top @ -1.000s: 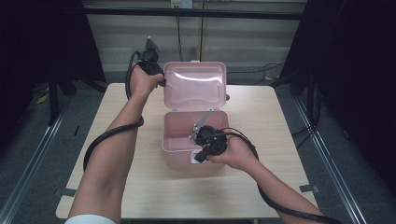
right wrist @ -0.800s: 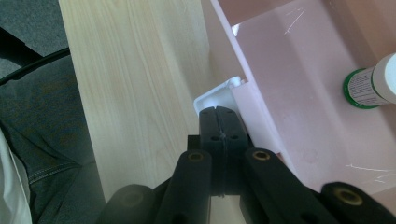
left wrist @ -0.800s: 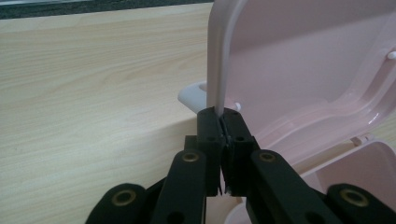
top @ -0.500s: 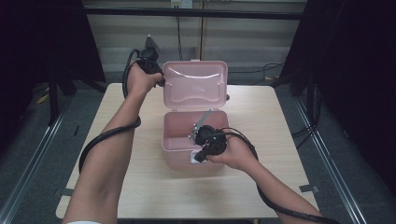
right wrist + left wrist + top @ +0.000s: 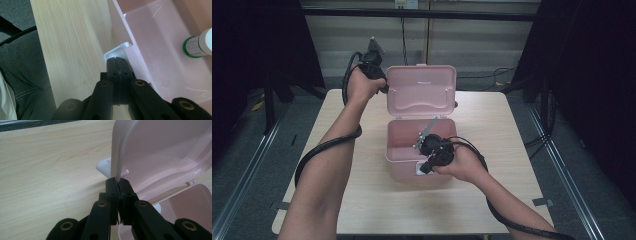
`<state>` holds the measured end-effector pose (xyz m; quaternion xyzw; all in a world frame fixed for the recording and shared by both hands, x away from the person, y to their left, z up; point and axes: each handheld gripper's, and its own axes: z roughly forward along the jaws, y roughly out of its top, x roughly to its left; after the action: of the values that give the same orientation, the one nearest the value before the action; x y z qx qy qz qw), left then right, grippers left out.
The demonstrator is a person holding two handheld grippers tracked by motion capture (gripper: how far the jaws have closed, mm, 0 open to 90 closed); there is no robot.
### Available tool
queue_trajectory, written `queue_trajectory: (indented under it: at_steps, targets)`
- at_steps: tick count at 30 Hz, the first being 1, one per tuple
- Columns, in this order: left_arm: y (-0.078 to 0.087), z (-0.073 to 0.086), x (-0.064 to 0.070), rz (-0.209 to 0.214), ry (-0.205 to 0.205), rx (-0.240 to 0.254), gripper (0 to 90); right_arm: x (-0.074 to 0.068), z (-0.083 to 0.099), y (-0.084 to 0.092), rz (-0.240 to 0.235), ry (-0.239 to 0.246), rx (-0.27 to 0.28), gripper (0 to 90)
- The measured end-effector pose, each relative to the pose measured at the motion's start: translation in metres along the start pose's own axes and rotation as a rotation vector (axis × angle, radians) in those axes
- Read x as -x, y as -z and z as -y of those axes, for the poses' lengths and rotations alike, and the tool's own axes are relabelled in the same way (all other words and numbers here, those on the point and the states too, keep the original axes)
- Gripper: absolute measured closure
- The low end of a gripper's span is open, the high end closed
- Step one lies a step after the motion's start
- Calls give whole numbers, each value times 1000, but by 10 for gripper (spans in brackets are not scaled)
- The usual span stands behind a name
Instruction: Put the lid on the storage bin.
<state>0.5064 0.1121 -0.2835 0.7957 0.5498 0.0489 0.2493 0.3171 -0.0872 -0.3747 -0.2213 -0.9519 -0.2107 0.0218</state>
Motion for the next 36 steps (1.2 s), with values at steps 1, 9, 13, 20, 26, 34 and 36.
queue_trajectory:
  at_steps: [1,9,13,20,26,34,36]
  targets:
    - [0,0,1,-3,3,0,877,0,0,0,-2,0,-1,900]
    - [4,2,3,-7,-9,-8,877,0,-1,0,2,-6,-3,900]
    - [5,3,5,-14,-16,-11,877,0,-1,0,2,-9,-3,900]
    - [8,5,7,-16,-23,-14,877,0,-1,0,3,-11,-5,900]
    - [11,6,10,-23,-40,-24,877,0,-2,0,-1,-16,-6,900]
    - [15,9,12,-29,-59,-35,876,0,-2,0,4,-15,-10,900]
    - [15,10,13,-28,-46,-30,876,0,-2,0,4,-17,-10,900]
